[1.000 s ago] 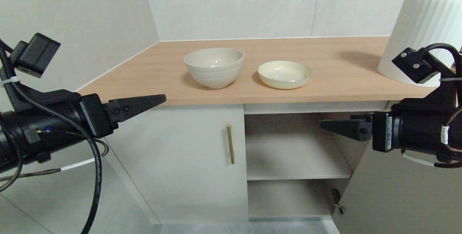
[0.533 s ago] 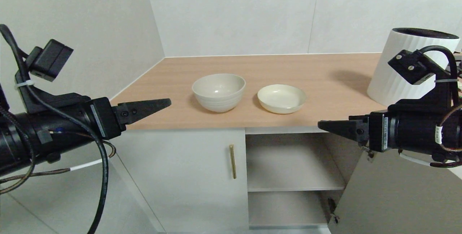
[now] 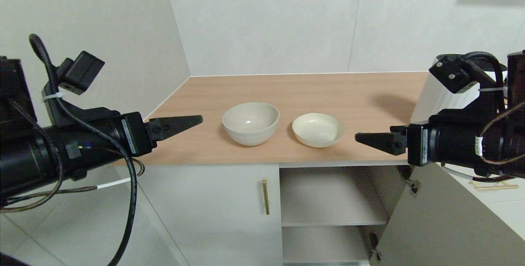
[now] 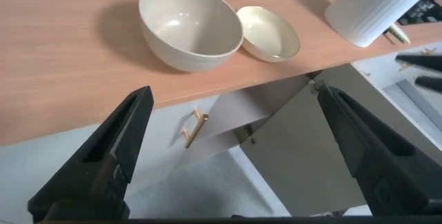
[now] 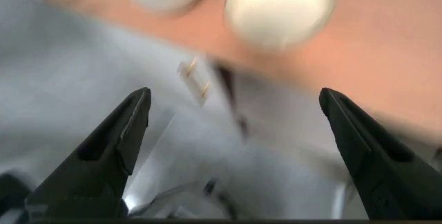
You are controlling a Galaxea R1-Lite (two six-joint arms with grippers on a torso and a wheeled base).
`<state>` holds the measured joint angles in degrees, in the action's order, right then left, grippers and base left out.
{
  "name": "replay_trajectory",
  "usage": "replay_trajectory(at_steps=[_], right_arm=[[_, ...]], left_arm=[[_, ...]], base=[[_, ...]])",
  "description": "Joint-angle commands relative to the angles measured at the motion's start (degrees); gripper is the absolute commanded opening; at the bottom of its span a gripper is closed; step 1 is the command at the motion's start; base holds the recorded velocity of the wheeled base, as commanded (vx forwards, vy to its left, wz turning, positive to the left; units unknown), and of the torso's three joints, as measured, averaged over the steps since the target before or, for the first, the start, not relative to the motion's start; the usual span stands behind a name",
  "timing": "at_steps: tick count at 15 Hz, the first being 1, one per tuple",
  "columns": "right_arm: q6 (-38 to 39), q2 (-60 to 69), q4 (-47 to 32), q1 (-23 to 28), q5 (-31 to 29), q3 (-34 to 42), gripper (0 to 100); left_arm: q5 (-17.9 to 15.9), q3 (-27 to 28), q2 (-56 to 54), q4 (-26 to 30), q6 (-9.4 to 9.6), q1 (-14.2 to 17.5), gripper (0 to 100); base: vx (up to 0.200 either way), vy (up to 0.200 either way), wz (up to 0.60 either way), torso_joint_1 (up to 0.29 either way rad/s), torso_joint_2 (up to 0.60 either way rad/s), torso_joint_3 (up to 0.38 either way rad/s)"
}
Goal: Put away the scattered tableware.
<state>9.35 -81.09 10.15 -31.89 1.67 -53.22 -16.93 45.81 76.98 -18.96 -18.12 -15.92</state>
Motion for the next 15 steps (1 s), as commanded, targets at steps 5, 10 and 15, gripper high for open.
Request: replay_trajectory(at_steps=[5, 10, 15], right_arm=[[4.45, -16.29, -9.89, 4.12, -3.25, -19.20, 100], [8.84, -20.07, -11.03, 3.85, -5.80, -22.19, 100], [9.02, -24.03, -10.86, 3.85, -10.46, -23.42, 100]], left_arm=[[0.32, 12.37, 8.53, 12.28, -0.17, 0.45, 100], [11.57, 21.16, 16.88, 21.07, -9.92, -1.31, 100], [27.22, 28.02, 30.33, 16.50, -18.54, -6.84, 100]], base=[[0.000, 0.000, 0.00, 0.000, 0.00, 0.000], [0.000, 0.000, 0.00, 0.000, 0.00, 0.000], [0.000, 0.000, 0.00, 0.000, 0.00, 0.000]])
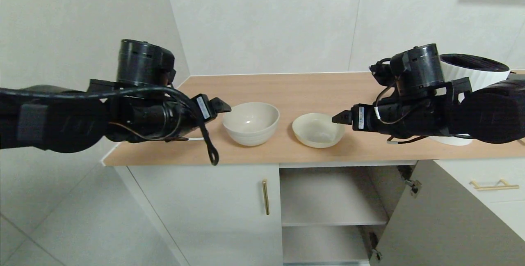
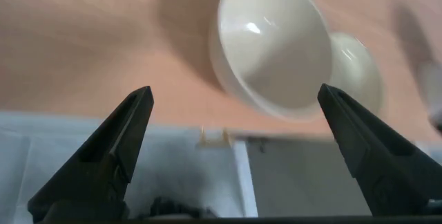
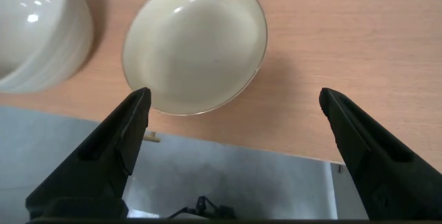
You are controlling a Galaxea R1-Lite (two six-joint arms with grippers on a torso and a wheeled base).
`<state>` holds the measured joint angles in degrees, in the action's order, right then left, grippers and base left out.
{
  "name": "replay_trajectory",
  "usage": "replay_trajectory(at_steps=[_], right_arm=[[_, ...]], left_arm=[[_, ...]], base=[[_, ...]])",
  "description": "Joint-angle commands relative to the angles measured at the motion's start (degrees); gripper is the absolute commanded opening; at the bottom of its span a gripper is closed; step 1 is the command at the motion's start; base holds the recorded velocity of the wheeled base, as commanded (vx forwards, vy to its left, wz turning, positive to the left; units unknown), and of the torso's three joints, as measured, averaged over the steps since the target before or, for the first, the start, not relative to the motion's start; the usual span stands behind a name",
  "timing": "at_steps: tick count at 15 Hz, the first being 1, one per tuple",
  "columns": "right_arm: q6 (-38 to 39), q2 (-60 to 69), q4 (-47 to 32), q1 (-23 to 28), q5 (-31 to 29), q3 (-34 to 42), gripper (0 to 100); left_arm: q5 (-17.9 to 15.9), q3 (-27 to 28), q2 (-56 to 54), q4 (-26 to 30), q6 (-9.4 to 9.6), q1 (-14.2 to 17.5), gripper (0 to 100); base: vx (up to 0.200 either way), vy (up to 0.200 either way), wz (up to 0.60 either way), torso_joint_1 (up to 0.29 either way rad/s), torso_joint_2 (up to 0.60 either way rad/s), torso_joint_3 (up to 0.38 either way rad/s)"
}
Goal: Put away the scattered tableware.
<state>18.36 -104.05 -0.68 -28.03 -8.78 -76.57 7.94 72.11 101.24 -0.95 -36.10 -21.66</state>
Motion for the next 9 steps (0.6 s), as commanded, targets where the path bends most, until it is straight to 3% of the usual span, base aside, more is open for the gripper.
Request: replay_trajectory(at_steps=[1, 3, 9], right_arm=[[0.01, -1.07, -0.02, -0.01, -0.01, -0.07, 100], [0.10, -1.42, -0.02, -0.10, -0.10, 0.02, 100], [0.10, -1.16, -0.02, -0.01, -0.10, 0.10, 100]], left_arm=[[2.79, 1.72, 6.51, -2.13, -0.55, -1.10, 100], [3.84, 1.72, 9.06, -5.55, -0.73, -1.63, 100], [3.75, 1.81, 10.11, -6.43, -1.35, -1.72, 100]], base=[[0.000, 0.000, 0.00, 0.000, 0.00, 0.000], [0.000, 0.000, 0.00, 0.000, 0.00, 0.000], [0.000, 0.000, 0.00, 0.000, 0.00, 0.000]])
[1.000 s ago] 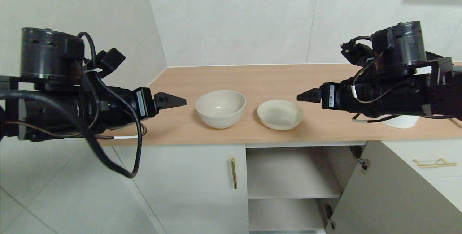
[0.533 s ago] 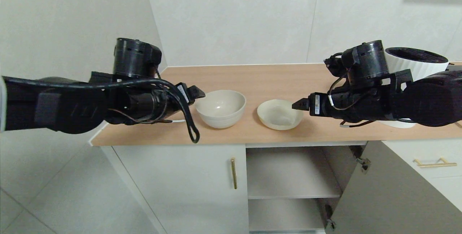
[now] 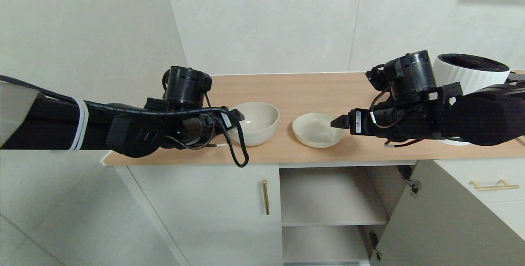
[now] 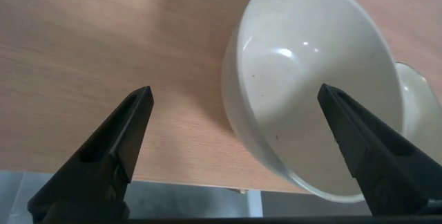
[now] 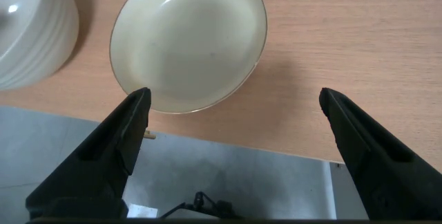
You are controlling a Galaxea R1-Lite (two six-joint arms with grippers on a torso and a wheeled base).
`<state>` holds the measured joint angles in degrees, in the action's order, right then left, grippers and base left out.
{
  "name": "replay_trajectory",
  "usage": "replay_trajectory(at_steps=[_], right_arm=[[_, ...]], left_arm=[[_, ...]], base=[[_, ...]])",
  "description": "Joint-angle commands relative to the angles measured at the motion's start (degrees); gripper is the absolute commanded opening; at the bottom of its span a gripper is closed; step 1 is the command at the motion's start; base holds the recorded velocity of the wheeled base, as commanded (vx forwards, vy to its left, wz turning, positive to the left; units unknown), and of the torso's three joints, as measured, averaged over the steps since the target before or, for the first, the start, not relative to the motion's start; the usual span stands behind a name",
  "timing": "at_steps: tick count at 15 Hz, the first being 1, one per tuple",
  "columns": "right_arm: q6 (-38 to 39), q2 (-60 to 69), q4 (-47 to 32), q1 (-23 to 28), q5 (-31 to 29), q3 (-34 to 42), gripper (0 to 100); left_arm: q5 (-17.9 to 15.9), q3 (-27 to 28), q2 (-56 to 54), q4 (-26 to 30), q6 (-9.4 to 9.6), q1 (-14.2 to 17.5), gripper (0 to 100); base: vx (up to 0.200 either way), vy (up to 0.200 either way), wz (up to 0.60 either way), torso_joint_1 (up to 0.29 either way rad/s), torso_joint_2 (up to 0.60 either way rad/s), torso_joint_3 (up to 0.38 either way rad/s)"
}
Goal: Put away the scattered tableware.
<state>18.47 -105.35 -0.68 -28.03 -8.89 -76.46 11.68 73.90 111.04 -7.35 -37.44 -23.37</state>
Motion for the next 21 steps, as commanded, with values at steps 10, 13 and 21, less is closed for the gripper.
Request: replay_trajectory(at_steps=[10, 13, 21], right_arm=[[-0.10, 0.15, -0.02, -0.01, -0.08, -0.01, 100], [-0.10, 0.15, -0.02, -0.01, -0.17, -0.27, 100], [-0.10, -11.28, 3.85, -2.03, -12.91, -5.10, 100]], left_arm=[[0.01, 0.02, 0.05, -0.03, 0.00, -0.10, 0], [0.01, -0.07, -0.13, -0.03, 0.00, -0.10, 0], [-0.16, -0.51, -1.62, 0.14, 0.08, -0.19, 0]], base=[[0.000, 0.000, 0.00, 0.000, 0.00, 0.000], [0.000, 0.000, 0.00, 0.000, 0.00, 0.000], [0.000, 0.000, 0.00, 0.000, 0.00, 0.000]])
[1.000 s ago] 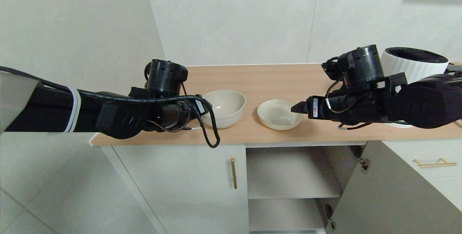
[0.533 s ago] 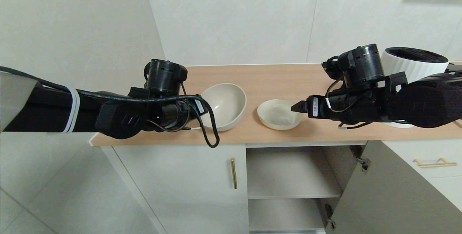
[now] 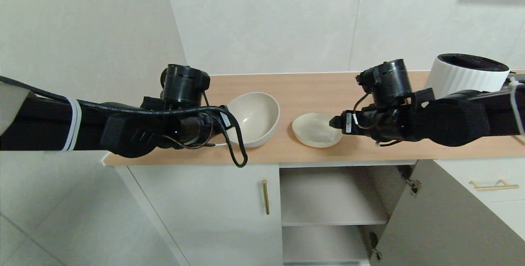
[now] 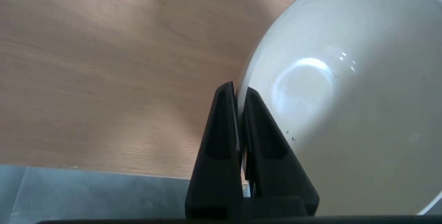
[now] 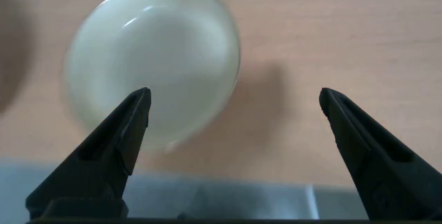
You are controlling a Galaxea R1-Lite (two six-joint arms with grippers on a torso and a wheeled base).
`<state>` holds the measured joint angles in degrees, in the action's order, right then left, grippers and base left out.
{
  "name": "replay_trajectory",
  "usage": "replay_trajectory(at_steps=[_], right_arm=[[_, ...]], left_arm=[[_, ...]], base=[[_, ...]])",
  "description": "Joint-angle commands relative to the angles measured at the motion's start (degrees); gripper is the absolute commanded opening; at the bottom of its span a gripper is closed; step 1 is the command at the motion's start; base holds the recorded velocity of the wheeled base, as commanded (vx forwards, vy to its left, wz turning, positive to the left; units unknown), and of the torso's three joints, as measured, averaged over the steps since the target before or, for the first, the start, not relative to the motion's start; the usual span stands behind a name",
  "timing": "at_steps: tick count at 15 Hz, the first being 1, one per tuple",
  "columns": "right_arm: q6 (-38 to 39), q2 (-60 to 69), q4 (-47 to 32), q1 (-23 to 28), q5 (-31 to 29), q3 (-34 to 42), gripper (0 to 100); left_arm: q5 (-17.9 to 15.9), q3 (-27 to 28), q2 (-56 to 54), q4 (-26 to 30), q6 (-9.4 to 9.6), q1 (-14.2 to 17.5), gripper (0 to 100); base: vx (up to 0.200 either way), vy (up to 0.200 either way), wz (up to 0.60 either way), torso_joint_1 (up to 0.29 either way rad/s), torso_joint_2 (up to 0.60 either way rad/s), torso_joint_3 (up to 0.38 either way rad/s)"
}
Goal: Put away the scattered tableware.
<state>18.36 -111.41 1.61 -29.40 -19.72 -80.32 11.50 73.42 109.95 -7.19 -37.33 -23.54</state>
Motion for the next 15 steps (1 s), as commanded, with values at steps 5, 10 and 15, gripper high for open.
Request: replay_trajectory(at_steps=[5, 10, 15], right_arm=[[0.01, -8.03, 6.21, 0.05, -2.69, -2.12, 100], [0.10, -8.12, 6.21, 0.58, -2.69, -2.56, 100], [0.10, -8.21, 6.39, 0.58, -2.51, -2.56, 100]], left_arm=[[0.11, -0.04, -0.61, -0.01, -0.11, -0.19, 0], [0.19, -0.04, -0.61, -0.01, -0.11, -0.37, 0], [0.19, -0.04, -0.87, -0.01, -0.11, -0.37, 0]], base=[[0.000, 0.000, 0.00, 0.000, 0.00, 0.000], [0.000, 0.000, 0.00, 0.000, 0.00, 0.000], [0.000, 0.000, 0.00, 0.000, 0.00, 0.000]])
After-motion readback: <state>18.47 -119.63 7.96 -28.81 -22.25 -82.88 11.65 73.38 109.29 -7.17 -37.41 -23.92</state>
